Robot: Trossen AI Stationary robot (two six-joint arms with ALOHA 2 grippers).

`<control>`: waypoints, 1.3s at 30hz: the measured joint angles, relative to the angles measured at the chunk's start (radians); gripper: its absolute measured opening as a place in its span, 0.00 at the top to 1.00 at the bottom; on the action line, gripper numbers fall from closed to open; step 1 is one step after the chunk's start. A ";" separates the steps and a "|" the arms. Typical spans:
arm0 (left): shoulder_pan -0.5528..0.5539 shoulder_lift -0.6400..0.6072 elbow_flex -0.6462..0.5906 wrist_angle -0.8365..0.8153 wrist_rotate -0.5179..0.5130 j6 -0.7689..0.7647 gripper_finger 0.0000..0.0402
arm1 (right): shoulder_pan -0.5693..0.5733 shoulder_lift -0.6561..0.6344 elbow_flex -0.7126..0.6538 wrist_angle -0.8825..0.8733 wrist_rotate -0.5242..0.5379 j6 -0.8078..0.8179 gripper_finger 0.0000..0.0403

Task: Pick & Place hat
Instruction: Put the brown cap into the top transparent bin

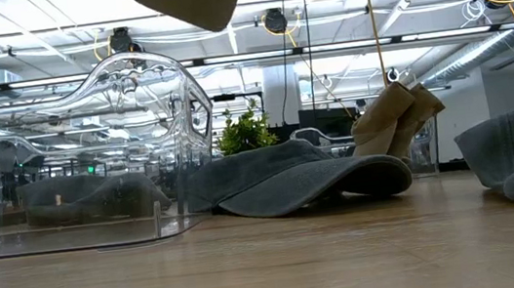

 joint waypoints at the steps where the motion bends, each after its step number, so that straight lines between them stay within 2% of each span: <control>1: -0.006 0.006 0.001 0.003 -0.001 0.000 0.98 | 0.000 0.005 0.000 -0.005 -0.001 0.003 0.47; 6: -0.025 0.056 0.039 -0.002 -0.008 -0.017 0.98 | 0.000 0.027 -0.002 -0.014 -0.050 0.008 0.47; 15: -0.035 0.187 0.213 -0.125 -0.058 -0.007 0.98 | 0.000 0.032 -0.002 -0.023 -0.085 -0.018 0.47; 25: -0.077 0.337 0.417 -0.253 -0.096 0.042 0.98 | -0.012 0.033 -0.002 -0.127 -0.100 -0.049 0.47; 27: -0.082 0.361 0.438 -0.262 -0.098 0.041 0.98 | -0.012 0.033 -0.002 -0.120 -0.108 -0.052 0.47; 33: -0.092 0.397 0.462 -0.255 -0.109 0.034 0.98 | -0.011 0.033 -0.002 -0.119 -0.226 -0.040 0.48; 39: -0.090 0.396 0.462 -0.243 -0.116 0.029 0.98 | -0.019 0.034 -0.002 -0.114 -0.226 -0.038 0.58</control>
